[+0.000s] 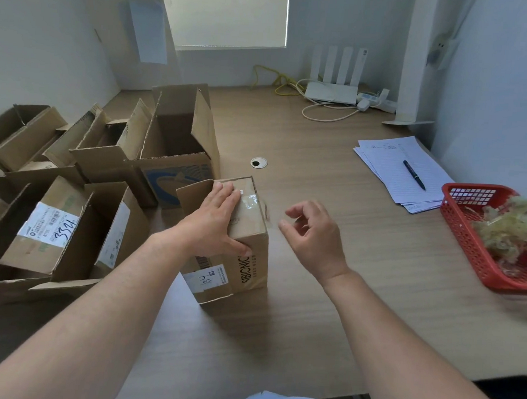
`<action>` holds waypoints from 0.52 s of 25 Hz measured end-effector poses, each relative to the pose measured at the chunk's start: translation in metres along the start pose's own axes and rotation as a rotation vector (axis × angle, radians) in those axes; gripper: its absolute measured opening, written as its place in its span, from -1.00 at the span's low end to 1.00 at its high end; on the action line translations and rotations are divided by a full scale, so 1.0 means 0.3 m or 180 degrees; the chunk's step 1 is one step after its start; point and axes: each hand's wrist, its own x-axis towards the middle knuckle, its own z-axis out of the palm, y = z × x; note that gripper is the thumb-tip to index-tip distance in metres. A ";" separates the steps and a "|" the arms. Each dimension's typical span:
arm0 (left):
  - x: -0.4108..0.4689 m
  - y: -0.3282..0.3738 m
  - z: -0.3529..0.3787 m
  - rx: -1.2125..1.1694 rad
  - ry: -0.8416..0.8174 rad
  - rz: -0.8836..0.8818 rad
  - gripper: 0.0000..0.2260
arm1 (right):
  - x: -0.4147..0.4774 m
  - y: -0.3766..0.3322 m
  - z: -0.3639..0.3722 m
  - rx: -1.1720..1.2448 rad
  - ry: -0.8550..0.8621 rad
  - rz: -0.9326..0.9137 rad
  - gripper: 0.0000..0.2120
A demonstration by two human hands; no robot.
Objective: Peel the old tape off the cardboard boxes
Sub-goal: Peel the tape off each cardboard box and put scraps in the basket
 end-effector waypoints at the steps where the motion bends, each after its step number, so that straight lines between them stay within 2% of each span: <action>1: 0.002 0.003 0.004 0.0004 0.0052 0.0013 0.11 | -0.024 -0.002 0.008 -0.0099 0.0020 -0.0188 -0.85; 6: -0.005 0.007 0.015 0.0067 0.0201 0.0047 0.09 | -0.080 -0.025 0.044 -0.0681 0.0198 -0.0900 -0.78; 9: -0.008 0.012 0.014 0.0093 0.0228 0.0053 0.09 | -0.080 -0.038 0.062 -0.1011 0.0319 -0.1046 -0.78; 13: -0.012 0.017 0.013 0.0118 0.0259 0.0030 0.09 | -0.079 -0.054 0.067 -0.1269 0.0565 -0.1164 -0.88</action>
